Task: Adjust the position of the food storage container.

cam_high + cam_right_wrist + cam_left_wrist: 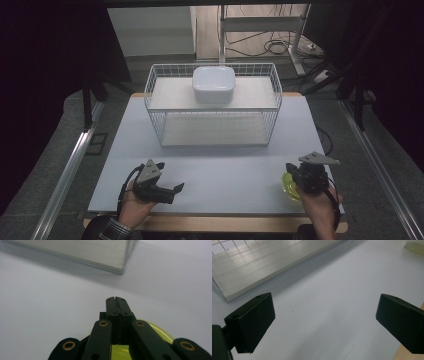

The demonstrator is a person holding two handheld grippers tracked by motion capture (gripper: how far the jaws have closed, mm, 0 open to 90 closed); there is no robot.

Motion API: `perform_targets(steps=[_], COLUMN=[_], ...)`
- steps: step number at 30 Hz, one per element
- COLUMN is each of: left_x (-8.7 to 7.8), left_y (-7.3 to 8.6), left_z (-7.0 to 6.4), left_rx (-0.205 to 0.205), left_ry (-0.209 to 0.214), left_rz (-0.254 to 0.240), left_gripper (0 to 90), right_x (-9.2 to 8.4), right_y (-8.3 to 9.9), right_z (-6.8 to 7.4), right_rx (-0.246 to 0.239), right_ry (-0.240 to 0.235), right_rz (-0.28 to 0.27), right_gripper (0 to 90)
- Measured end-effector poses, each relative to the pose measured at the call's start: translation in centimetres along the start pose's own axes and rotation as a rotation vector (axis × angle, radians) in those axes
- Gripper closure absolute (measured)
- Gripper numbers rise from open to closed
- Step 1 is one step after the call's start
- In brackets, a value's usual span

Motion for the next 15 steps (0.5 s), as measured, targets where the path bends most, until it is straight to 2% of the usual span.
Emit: perform_targets(steps=[9, 13, 15], left_x=[0.1, 0.2, 0.3], left_y=[0.1, 0.2, 0.2], left_z=[-0.1, -0.2, -0.2], left_rx=[0.008, 0.01, 0.008], left_ry=[0.002, 0.005, 0.006], left_rz=[0.012, 0.016, 0.017], left_gripper=[2.2, 2.2, 2.2], right_x=[-1.8, -2.3, -2.3], right_y=[1.5, 2.3, 2.6], right_z=[-3.2, -3.7, -3.3], right_rx=[0.086, 0.11, 0.113], right_ry=[0.07, 0.069, 0.043], right_rz=[-0.007, 0.0, 0.004], right_gripper=[90.0, 90.0, 90.0])
Point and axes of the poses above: each handheld gripper's, and its own axes: x roughly forward along the jaws, y roughly out of its underside, z roughly to its left, the point moved 9 cm from there along x, roughly forward along the jaws, and after that the axes turned 3 degrees about y, right-handed, at the moved point
